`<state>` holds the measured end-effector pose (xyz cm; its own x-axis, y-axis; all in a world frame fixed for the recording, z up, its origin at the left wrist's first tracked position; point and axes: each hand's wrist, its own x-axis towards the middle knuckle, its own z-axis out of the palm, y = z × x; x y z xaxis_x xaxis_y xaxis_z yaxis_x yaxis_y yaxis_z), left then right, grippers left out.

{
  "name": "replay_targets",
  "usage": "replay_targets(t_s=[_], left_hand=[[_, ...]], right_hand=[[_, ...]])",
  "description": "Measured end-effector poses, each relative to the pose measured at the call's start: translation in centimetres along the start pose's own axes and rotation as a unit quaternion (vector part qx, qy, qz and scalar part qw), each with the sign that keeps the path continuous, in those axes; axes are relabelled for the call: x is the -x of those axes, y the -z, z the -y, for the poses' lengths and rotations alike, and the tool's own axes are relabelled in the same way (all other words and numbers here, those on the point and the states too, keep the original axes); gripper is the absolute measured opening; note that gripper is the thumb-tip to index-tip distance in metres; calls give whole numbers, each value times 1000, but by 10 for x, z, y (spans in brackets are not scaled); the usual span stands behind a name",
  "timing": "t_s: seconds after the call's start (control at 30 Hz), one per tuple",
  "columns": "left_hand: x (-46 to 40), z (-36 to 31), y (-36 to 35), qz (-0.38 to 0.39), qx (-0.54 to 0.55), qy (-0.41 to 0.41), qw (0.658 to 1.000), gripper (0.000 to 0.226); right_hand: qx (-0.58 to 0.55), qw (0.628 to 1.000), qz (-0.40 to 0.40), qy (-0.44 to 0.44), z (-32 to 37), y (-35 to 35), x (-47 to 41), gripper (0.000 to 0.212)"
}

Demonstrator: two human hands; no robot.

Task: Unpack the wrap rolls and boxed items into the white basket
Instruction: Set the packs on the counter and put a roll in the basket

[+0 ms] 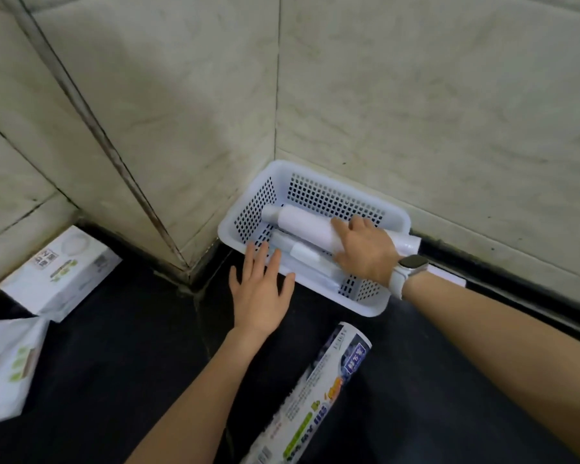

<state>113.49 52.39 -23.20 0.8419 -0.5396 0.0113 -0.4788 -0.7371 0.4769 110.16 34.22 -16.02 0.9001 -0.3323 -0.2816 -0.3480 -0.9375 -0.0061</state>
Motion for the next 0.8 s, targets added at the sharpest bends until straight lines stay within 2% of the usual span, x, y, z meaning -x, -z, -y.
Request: replay_targets(t_s=[0.17, 0.33, 0.57, 0.7, 0.8], left_hand=[[0, 3, -5, -15, 15, -3, 1000, 74], [0, 6, -10, -40, 2, -8, 999, 67], [-1, 12, -11, -45, -8, -27, 999, 64], [-1, 12, -10, -31, 7, -22, 999, 67], [0, 13, -11, -32, 13, -22, 999, 67]], right_hand=[[23, 998, -54, -4, -10, 0, -17, 60], [44, 993, -61, 92, -2, -9, -12, 56], [92, 989, -101, 54, 5, -25, -40, 39], [116, 986, -103, 67, -6, -30, -16, 47], [141, 983, -118, 10, -24, -35, 12, 62]])
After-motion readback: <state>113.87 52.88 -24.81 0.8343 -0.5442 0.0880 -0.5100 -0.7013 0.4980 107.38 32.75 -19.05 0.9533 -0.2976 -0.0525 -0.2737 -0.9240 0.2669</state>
